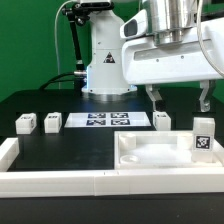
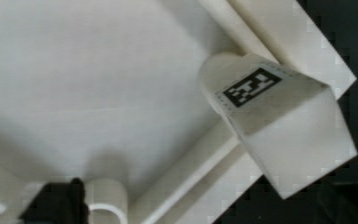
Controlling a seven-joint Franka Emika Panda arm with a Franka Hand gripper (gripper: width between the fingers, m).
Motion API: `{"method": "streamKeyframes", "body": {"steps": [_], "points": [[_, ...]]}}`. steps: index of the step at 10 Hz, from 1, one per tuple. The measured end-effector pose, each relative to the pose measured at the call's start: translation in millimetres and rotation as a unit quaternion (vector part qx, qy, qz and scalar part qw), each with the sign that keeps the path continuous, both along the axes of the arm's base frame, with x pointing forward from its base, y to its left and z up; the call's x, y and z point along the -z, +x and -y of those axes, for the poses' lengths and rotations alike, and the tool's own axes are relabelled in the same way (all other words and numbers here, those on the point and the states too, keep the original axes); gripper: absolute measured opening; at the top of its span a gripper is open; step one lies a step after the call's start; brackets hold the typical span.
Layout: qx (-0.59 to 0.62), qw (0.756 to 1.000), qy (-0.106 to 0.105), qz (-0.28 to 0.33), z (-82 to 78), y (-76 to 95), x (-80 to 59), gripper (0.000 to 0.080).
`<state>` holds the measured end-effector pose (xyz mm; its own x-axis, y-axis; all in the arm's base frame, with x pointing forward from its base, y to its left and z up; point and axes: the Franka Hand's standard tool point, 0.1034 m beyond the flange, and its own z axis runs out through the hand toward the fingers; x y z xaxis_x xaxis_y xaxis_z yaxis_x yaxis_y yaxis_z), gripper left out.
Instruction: Assemble square table
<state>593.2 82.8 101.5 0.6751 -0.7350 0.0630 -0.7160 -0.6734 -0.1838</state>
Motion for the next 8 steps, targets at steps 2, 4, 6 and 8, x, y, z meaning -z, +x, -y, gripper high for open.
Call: {"method": "streamKeyframes", "body": {"steps": [2, 4, 6, 8], "points": [[-0.065, 0.998, -0.013, 0.000, -0.4, -1.8, 2.8, 0.0649], [-0.203, 0.979, -0.036, 0.000, -2.5, -2.5, -0.2, 0.0649], [-0.289, 0.956, -0.048, 0.001, -0.6, -4.8, 0.9, 0.0649], [-0.334, 0.941, -0.059, 0.004, 1.2, -4.1, 1.1, 0.0649]]}}
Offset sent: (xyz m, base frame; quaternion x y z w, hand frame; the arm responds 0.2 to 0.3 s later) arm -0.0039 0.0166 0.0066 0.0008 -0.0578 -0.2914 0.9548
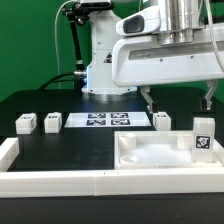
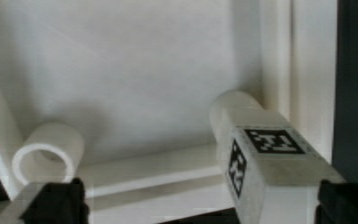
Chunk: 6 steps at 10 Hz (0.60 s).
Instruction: Assemble square table
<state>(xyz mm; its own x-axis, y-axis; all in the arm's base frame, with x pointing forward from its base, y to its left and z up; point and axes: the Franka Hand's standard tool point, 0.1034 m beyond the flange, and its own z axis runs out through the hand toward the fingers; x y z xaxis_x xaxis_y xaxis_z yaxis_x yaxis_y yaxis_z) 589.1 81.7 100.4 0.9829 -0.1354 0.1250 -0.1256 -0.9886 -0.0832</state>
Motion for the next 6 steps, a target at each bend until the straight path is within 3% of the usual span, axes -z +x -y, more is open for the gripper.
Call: {"method": "streamKeyframes", "body": {"steps": [2, 6], "points": [[-0.038, 0.999, -0.009, 0.005, 1.3, -0.5, 1.2, 0.0649], [-0.042, 0.999, -0.016, 0.004, -13.1, -31.2, 17.7, 0.0649]]}}
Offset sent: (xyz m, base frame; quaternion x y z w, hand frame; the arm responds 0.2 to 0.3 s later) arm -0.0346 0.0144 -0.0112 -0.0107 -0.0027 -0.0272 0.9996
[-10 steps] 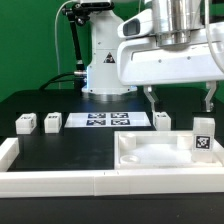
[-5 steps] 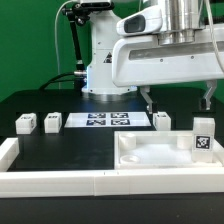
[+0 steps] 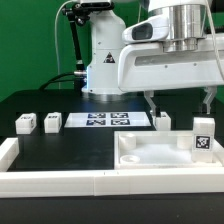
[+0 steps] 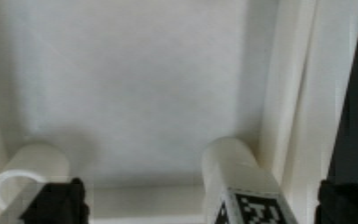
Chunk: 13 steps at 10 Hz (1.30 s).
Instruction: Assemble square table
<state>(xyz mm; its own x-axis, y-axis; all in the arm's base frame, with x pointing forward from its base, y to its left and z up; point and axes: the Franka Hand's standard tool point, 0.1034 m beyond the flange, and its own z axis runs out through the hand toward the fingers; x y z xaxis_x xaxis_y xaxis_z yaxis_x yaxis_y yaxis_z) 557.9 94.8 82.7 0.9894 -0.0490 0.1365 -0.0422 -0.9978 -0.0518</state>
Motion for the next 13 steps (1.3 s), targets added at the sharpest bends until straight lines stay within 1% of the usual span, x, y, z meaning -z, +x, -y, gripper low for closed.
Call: {"method": "streamKeyframes", "body": {"steps": [2, 8, 9, 10, 11, 13], "points": [[0.002, 1.000, 0.000, 0.001, 2.6, 2.2, -0.5, 0.0649], [0.003, 1.000, -0.001, 0.001, 3.5, 0.4, 1.2, 0.0649], [0.004, 1.000, -0.004, 0.009, 1.3, -8.0, 4.0, 0.0649], [0.000, 1.000, -0.005, 0.005, -4.3, -24.1, 7.0, 0.0649], [-0.006, 1.000, -0.006, 0.007, -4.6, -36.7, 7.9, 0.0649], [-0.005, 1.000, -0.007, 0.002, -2.4, -47.2, 10.9, 0.0649]]}}
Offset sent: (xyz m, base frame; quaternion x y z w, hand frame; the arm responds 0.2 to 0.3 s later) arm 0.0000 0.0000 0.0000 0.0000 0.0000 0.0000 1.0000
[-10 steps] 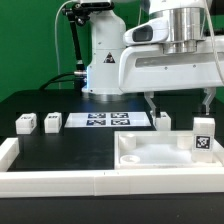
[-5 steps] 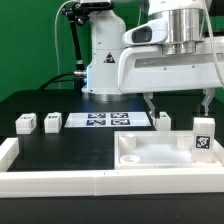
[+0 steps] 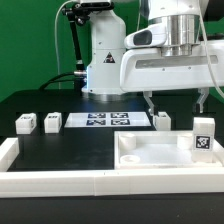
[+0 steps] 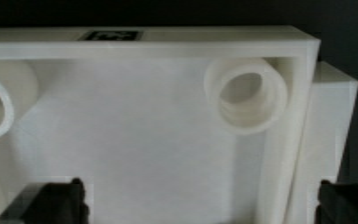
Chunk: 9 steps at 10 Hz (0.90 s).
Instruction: Assemble square table
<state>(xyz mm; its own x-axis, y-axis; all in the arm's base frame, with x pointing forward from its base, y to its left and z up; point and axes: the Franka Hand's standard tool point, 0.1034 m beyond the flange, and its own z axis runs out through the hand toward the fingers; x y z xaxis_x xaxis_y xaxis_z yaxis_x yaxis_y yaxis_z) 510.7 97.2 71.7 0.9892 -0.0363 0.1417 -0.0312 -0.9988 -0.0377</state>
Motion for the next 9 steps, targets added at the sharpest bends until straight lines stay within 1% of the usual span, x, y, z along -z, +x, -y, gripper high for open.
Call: {"method": "streamKeyframes", "body": {"steps": [5, 9], "points": [[-0.001, 1.000, -0.005, -0.009, 3.7, -20.9, 8.6, 0.0649], [-0.003, 1.000, -0.009, -0.022, 6.7, -43.9, 15.5, 0.0649]]}}
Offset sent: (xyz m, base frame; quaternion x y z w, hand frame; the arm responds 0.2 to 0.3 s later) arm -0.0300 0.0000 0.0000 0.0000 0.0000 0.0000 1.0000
